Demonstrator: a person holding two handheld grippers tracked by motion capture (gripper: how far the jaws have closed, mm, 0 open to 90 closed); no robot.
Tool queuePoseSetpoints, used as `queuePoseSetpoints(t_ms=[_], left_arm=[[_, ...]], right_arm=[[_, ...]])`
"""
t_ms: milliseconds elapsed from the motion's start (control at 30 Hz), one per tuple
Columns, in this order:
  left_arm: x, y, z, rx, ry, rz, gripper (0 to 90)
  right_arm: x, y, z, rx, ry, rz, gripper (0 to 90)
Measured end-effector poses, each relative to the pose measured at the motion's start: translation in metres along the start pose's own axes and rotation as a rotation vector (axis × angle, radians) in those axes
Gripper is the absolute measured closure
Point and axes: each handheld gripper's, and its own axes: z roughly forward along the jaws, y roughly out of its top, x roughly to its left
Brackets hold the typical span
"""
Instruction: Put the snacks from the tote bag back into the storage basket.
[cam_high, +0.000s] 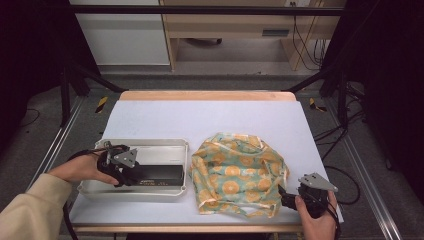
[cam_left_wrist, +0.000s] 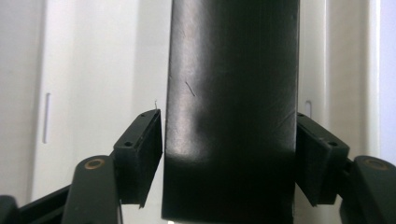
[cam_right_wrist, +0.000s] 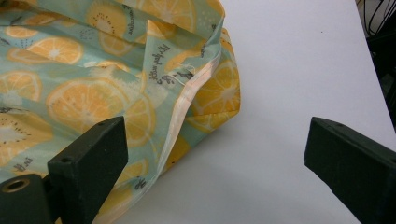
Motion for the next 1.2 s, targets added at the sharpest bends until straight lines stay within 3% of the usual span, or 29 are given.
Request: queuePoseSetpoints(t_ms=[200, 567, 667, 833, 1000, 1067, 1200], left_arm=[[-0.005, 0.001, -0.008, -0.022, 0.033, -0.019, 22.8], [-0.013, 0.018, -0.023, -0.096, 0.104, -0.136, 11.1], [-0.016, 0.026, -0.021, -0.094, 0.122, -0.146, 9.1], [-0.029, 0.038, -0.021, -0.135, 0.156, -0.150, 7.7], [-0.038, 0.047, -0.027, -0.200, 0.177, -0.187, 7.1], [-0.042, 0.052, -0.023, -0.194, 0.192, -0.206, 7.0], [-0.052, 0.060, -0.019, -0.166, 0.217, -0.193, 6.8]], right_arm=[[0.000, 0.000, 0.000, 0.001, -0.002, 0.000, 6.6], [-0.002, 0.000, 0.001, -0.001, -0.001, 0.015, 6.5], [-0.003, -0.001, 0.002, 0.003, -0.002, 0.016, 6.5], [-0.001, 0.001, -0.001, -0.011, -0.007, 0.005, 6.4], [-0.003, 0.000, -0.001, -0.018, -0.011, 0.020, 6.4], [-0.004, 0.000, -0.001, -0.016, -0.014, 0.031, 6.4], [-0.001, 0.000, -0.003, -0.017, -0.011, 0.014, 6.4]])
